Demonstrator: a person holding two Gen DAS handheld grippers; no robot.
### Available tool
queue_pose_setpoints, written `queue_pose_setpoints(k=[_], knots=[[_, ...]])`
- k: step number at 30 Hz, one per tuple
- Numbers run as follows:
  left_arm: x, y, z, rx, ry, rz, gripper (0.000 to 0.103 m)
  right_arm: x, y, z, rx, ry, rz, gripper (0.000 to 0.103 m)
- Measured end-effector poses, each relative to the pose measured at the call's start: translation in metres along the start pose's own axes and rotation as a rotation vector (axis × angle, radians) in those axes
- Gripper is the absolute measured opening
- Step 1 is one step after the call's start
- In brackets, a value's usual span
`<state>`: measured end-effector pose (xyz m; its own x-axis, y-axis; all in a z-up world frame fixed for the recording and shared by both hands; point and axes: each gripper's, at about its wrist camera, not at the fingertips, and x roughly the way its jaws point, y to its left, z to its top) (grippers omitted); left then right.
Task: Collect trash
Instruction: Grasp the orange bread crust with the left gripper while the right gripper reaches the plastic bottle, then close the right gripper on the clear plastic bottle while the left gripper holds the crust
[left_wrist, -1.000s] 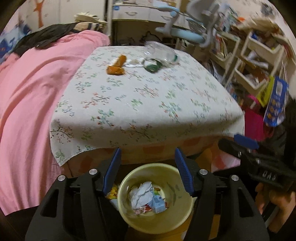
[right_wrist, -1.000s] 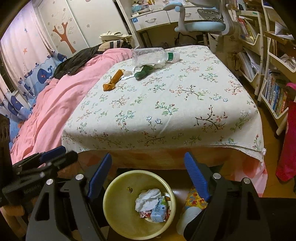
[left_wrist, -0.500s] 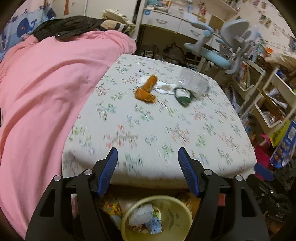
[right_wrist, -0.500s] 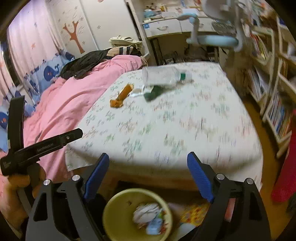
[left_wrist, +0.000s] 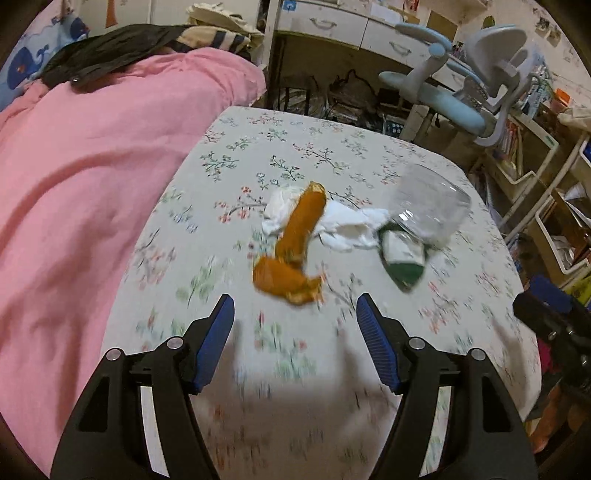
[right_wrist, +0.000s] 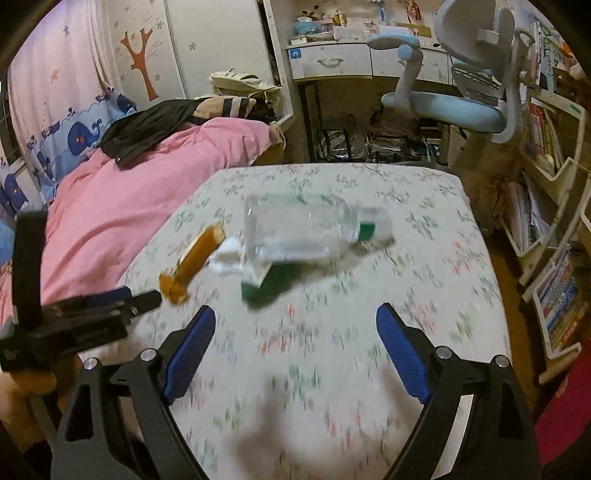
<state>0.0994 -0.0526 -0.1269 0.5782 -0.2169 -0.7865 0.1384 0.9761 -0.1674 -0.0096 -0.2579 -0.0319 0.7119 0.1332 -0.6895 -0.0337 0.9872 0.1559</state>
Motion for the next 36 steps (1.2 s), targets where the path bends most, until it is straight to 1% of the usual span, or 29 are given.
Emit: queue_pose_setpoints(k=[3, 7, 9, 13, 14, 15, 17, 18, 19, 20, 21, 22, 26, 28, 32, 34, 36], knots=[[0.017, 0.007, 0.018, -0.021, 0.001, -0.005, 0.066, 0.012, -0.004, 0.016, 0.017, -0.020, 0.007, 0.085], [0.036, 0.013, 0.037, -0.031, 0.018, -0.041, 0.066, 0.027, -0.011, 0.038, 0.052, -0.056, 0.012, 0.087], [0.045, 0.009, 0.044, -0.004, 0.033, -0.041, 0.066, 0.035, -0.014, 0.046, 0.064, -0.061, 0.011, 0.087], [0.061, -0.003, 0.051, 0.090, 0.059, -0.013, 0.065, 0.053, -0.018, 0.061, 0.073, -0.068, -0.006, 0.087], [0.064, -0.005, 0.053, 0.099, 0.065, -0.016, 0.060, 0.057, -0.020, 0.064, 0.075, -0.068, -0.009, 0.087], [0.067, -0.008, 0.054, 0.110, 0.077, -0.027, 0.051, 0.062, -0.021, 0.067, 0.077, -0.065, -0.012, 0.087], [0.071, -0.011, 0.057, 0.126, 0.093, -0.039, 0.044, 0.070, -0.024, 0.071, 0.074, -0.052, -0.017, 0.087], [0.072, -0.012, 0.057, 0.131, 0.095, -0.044, 0.038, 0.076, -0.024, 0.072, 0.069, -0.036, -0.013, 0.087], [0.072, -0.013, 0.057, 0.138, 0.098, -0.050, 0.034, 0.082, -0.025, 0.074, 0.061, -0.011, -0.001, 0.087], [0.072, -0.013, 0.058, 0.145, 0.102, -0.052, 0.027, 0.086, -0.025, 0.074, 0.054, 0.011, 0.018, 0.087], [0.072, -0.013, 0.059, 0.147, 0.103, -0.056, 0.021, 0.090, -0.025, 0.073, 0.049, 0.039, 0.050, 0.088], [0.071, -0.011, 0.060, 0.141, 0.101, -0.062, 0.019, 0.090, -0.026, 0.073, 0.047, 0.061, 0.083, 0.088], [0.060, -0.002, 0.064, 0.093, 0.079, -0.095, 0.017, 0.077, -0.030, 0.068, 0.005, 0.145, 0.198, 0.088], [0.053, 0.001, 0.065, 0.080, 0.066, -0.113, 0.017, 0.065, -0.033, 0.058, -0.030, 0.201, 0.255, 0.088], [0.024, 0.006, 0.070, 0.055, 0.016, -0.161, 0.017, 0.048, -0.038, 0.031, -0.100, 0.289, 0.277, 0.088], [0.011, 0.010, 0.071, 0.048, -0.007, -0.171, 0.017, 0.043, -0.041, 0.015, -0.129, 0.346, 0.260, 0.088], [-0.002, 0.015, 0.069, 0.036, -0.021, -0.174, 0.017, 0.040, -0.046, 0.005, -0.123, 0.370, 0.235, 0.088]])
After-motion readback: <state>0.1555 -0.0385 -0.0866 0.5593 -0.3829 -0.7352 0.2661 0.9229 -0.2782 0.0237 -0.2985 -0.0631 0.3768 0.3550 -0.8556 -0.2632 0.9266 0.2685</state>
